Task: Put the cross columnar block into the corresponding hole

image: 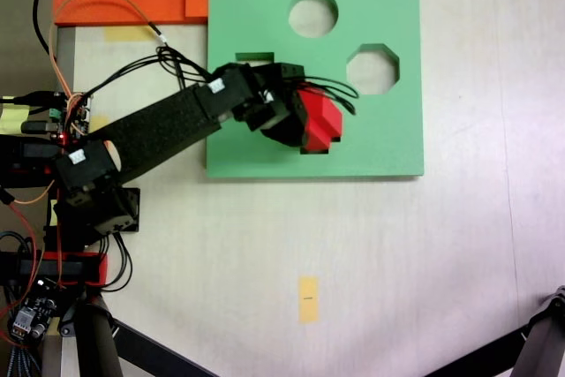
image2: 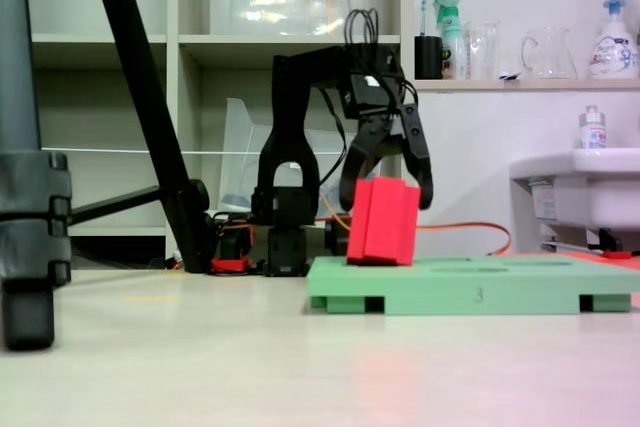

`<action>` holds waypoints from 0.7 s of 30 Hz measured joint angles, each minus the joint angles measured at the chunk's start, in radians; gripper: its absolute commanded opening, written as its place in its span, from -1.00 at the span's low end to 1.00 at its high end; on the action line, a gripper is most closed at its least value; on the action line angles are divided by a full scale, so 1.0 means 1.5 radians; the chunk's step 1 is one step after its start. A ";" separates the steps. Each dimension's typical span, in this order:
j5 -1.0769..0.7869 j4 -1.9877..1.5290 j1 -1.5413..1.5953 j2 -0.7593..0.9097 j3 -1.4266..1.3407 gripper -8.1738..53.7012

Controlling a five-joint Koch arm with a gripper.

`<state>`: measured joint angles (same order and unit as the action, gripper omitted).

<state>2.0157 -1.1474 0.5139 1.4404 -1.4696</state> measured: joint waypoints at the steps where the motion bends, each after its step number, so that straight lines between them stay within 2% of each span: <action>1: -0.001 0.001 0.000 0.002 -0.005 -0.44; 14: 0.001 0.007 0.001 0.037 -0.037 -0.44; 21: -0.001 0.013 -0.011 -0.006 -0.037 -0.44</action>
<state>2.0141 -1.1275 0.4970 1.4312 -1.5248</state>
